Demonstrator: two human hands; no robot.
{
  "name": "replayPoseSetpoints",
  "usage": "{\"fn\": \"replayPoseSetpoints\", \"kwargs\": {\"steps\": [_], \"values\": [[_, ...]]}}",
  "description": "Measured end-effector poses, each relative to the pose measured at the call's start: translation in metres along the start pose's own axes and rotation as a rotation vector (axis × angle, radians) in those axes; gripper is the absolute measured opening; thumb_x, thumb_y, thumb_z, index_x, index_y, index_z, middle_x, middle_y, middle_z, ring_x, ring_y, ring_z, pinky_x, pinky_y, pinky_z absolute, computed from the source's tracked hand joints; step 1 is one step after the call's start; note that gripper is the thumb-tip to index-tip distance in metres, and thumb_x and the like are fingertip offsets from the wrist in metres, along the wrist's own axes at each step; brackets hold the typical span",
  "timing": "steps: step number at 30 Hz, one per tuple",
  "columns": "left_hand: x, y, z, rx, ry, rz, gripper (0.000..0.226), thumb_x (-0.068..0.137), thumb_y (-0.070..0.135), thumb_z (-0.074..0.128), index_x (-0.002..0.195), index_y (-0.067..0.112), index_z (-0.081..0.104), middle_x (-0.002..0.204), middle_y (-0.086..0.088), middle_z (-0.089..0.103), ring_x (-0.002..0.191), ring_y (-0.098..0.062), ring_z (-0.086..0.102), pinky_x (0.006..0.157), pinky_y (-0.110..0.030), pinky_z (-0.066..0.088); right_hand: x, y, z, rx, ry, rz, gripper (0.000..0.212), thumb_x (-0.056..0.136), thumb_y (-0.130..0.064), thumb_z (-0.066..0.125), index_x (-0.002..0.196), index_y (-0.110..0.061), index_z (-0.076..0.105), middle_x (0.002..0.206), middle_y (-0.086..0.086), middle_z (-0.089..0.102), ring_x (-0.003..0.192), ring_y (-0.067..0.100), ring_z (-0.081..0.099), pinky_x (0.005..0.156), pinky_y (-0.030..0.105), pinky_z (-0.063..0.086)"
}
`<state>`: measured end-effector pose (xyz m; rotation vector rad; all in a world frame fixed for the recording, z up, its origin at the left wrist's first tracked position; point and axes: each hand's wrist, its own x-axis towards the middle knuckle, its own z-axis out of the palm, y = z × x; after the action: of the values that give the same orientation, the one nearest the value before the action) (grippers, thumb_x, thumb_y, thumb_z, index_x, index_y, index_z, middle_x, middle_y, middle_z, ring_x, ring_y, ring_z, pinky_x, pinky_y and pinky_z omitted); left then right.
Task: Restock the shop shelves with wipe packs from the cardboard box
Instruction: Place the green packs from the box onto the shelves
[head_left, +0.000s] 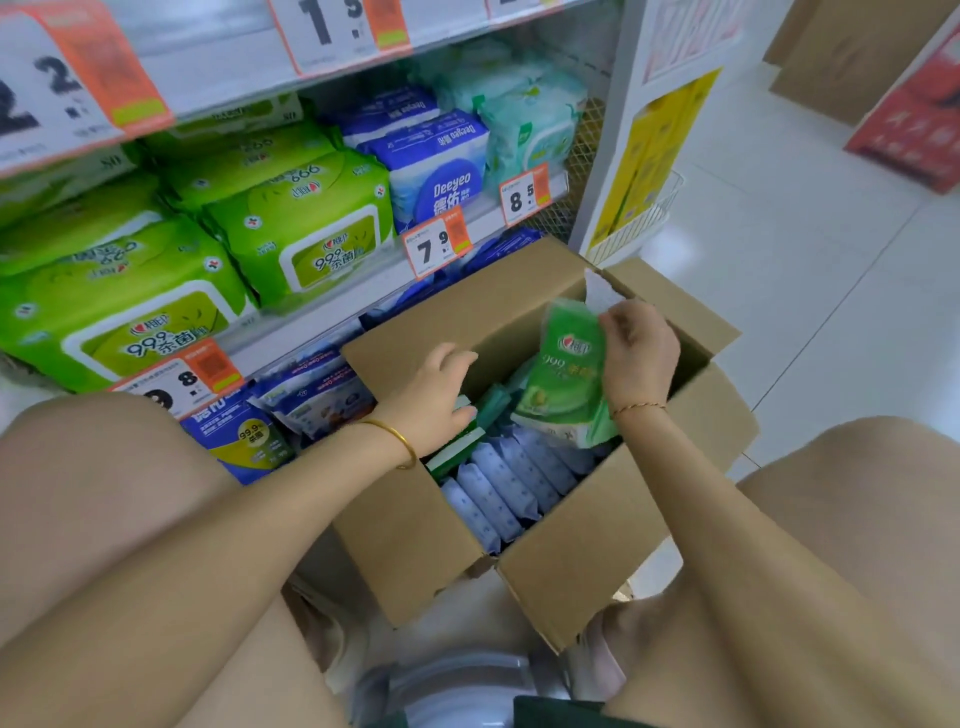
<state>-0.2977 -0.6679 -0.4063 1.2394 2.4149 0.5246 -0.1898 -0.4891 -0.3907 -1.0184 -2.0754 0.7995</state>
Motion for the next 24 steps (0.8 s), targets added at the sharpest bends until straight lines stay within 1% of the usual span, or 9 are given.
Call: {"fn": "replayPoseSetpoints", "kwargs": {"steps": [6, 10, 12, 15, 17, 19, 20, 22, 24], "values": [[-0.008, 0.009, -0.021, -0.372, 0.102, -0.123, 0.06, 0.094, 0.038, 0.048, 0.146, 0.019, 0.024, 0.151, -0.006, 0.025, 0.134, -0.022, 0.038, 0.111, -0.041, 0.035, -0.009, -0.052, -0.051, 0.442, 0.081, -0.083, 0.011, 0.087, -0.01, 0.058, 0.077, -0.012, 0.061, 0.071, -0.012, 0.054, 0.069, 0.002, 0.051, 0.07, 0.019, 0.042], [-0.025, 0.007, -0.046, -0.528, 0.262, -0.194, 0.068, 0.093, 0.034, 0.051, 0.148, 0.011, 0.019, 0.152, -0.007, 0.028, 0.14, -0.022, 0.029, 0.114, -0.028, 0.023, -0.013, -0.095, -0.068, 0.8, -0.163, -0.09, 0.019, 0.084, -0.011, 0.062, 0.072, -0.025, 0.065, 0.068, -0.013, 0.062, 0.068, 0.002, 0.056, 0.067, 0.017, 0.047], [-0.039, -0.002, -0.065, -0.573, 0.324, -0.227, 0.085, 0.087, 0.035, 0.06, 0.15, 0.013, 0.008, 0.155, -0.007, 0.022, 0.142, -0.022, 0.026, 0.116, -0.034, 0.024, -0.014, -0.106, -0.065, 0.961, -0.266, -0.039, 0.023, 0.084, -0.01, 0.062, 0.068, -0.025, 0.068, 0.066, -0.01, 0.065, 0.065, 0.007, 0.058, 0.064, 0.022, 0.05], [-0.072, -0.033, -0.095, -0.705, 0.311, -0.352, 0.114, 0.067, 0.055, 0.074, 0.15, 0.026, 0.001, 0.156, -0.004, 0.022, 0.14, -0.022, 0.031, 0.114, -0.043, 0.03, -0.021, -0.124, -0.055, 1.128, -0.396, 0.007, 0.033, 0.09, -0.006, 0.056, 0.064, -0.023, 0.07, 0.067, -0.005, 0.064, 0.063, 0.009, 0.059, 0.063, 0.025, 0.052], [-0.101, -0.048, -0.112, -1.061, 0.3, -0.424, 0.13, 0.037, 0.06, 0.084, 0.145, 0.025, 0.019, 0.141, -0.005, 0.046, 0.122, -0.022, 0.052, 0.097, -0.043, 0.05, -0.029, -0.14, -0.047, 1.199, -0.48, 0.008, 0.035, 0.091, -0.007, 0.053, 0.064, -0.022, 0.07, 0.066, -0.006, 0.066, 0.061, 0.008, 0.06, 0.063, 0.025, 0.053], [-0.129, -0.058, -0.12, -1.239, 0.312, -0.399, 0.115, 0.03, 0.051, 0.09, 0.128, 0.02, 0.037, 0.115, -0.002, 0.062, 0.096, -0.016, 0.063, 0.07, -0.034, 0.059, -0.039, -0.157, -0.039, 1.231, -0.544, -0.009, 0.028, 0.086, -0.014, 0.056, 0.063, -0.023, 0.071, 0.064, -0.009, 0.068, 0.06, 0.006, 0.062, 0.062, 0.023, 0.054], [-0.142, -0.062, -0.123, -1.247, 0.328, -0.412, 0.099, 0.044, 0.044, 0.089, 0.127, 0.019, 0.04, 0.114, -0.003, 0.063, 0.092, -0.015, 0.063, 0.067, -0.033, 0.059, -0.043, -0.165, -0.037, 1.238, -0.57, -0.02, 0.022, 0.08, -0.019, 0.06, 0.062, -0.024, 0.071, 0.064, -0.01, 0.068, 0.06, 0.005, 0.063, 0.062, 0.023, 0.054], [-0.164, -0.069, -0.128, -1.212, 0.427, -0.447, 0.076, 0.071, 0.028, 0.077, 0.134, 0.013, 0.038, 0.127, -0.01, 0.059, 0.094, -0.016, 0.063, 0.075, -0.035, 0.059, -0.048, -0.179, -0.031, 1.231, -0.6, -0.03, 0.008, 0.07, -0.029, 0.067, 0.066, -0.023, 0.071, 0.066, -0.01, 0.069, 0.062, 0.005, 0.063, 0.063, 0.022, 0.054], [-0.185, -0.073, -0.133, -1.184, 0.537, -0.463, 0.092, 0.059, 0.031, 0.083, 0.136, 0.007, 0.038, 0.131, -0.015, 0.056, 0.102, -0.022, 0.062, 0.087, -0.038, 0.054, -0.048, -0.189, -0.024, 1.135, -0.632, -0.081, 0.01, 0.075, -0.033, 0.071, 0.076, -0.023, 0.069, 0.071, -0.008, 0.068, 0.067, 0.009, 0.061, 0.067, 0.026, 0.053]]}}
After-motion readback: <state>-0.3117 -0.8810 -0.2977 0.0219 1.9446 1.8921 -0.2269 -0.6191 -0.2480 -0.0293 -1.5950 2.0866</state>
